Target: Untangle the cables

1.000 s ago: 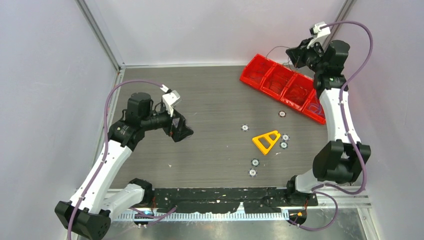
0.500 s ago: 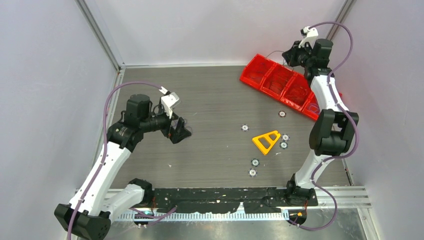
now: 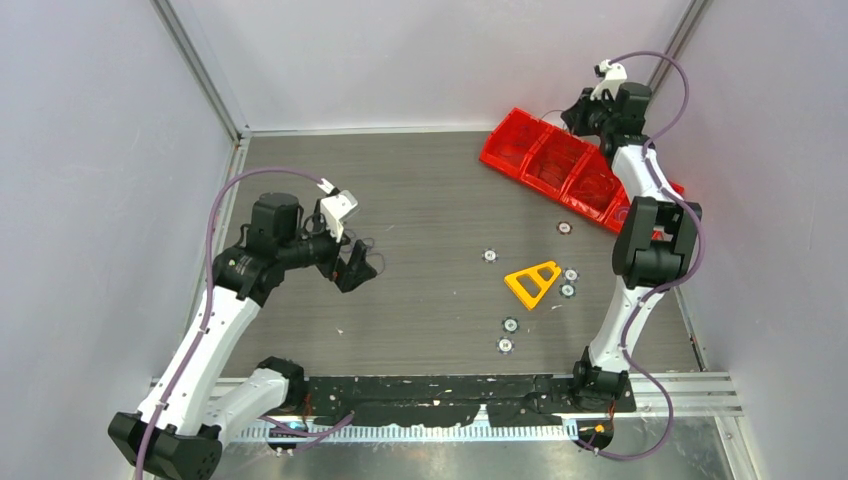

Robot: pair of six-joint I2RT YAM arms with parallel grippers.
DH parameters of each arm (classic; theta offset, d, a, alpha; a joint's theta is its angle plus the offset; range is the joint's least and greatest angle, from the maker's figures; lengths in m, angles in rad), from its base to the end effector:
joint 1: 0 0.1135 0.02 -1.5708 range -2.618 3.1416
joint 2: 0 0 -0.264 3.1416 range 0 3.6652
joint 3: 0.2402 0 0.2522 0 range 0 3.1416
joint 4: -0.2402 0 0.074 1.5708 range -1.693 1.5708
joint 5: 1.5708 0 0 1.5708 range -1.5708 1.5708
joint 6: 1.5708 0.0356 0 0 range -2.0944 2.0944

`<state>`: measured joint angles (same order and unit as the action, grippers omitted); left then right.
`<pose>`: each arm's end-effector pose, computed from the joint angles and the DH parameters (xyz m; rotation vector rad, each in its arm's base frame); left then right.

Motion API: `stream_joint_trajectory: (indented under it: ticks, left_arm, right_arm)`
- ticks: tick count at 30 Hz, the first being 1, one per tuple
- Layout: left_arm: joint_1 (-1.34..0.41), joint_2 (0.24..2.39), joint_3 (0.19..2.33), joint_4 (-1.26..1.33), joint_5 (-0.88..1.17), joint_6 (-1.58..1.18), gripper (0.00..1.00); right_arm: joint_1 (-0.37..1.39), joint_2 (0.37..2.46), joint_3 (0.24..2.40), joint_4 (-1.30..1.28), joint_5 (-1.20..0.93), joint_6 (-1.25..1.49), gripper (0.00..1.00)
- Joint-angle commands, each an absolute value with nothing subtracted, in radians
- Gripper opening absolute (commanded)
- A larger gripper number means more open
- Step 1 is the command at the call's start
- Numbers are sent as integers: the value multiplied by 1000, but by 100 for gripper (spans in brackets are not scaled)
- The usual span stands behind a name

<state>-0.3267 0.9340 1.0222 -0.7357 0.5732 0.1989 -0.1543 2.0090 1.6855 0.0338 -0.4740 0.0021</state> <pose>0.1687 -0.0775 0.3444 0.8679 2.0057 -0.7047 0.4814 -0.0584 0.3014 -0.1836 1.8315 0.3336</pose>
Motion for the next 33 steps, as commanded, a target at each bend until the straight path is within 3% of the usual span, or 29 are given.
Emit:
stream_joint_trajectory:
  ticks: [1, 11, 33]
  left_arm:
    - [-319, 910, 1032, -761, 556, 226, 100]
    - [-318, 910, 1025, -755, 547, 227, 99]
    - [-302, 909, 999, -806, 514, 243, 99]
  right_arm:
    - [-156, 2031, 1757, 95, -465, 51, 5]
    - [-164, 2011, 1659, 17, -357, -13, 5]
    - [-109, 2197, 1818, -42, -459, 42, 5]
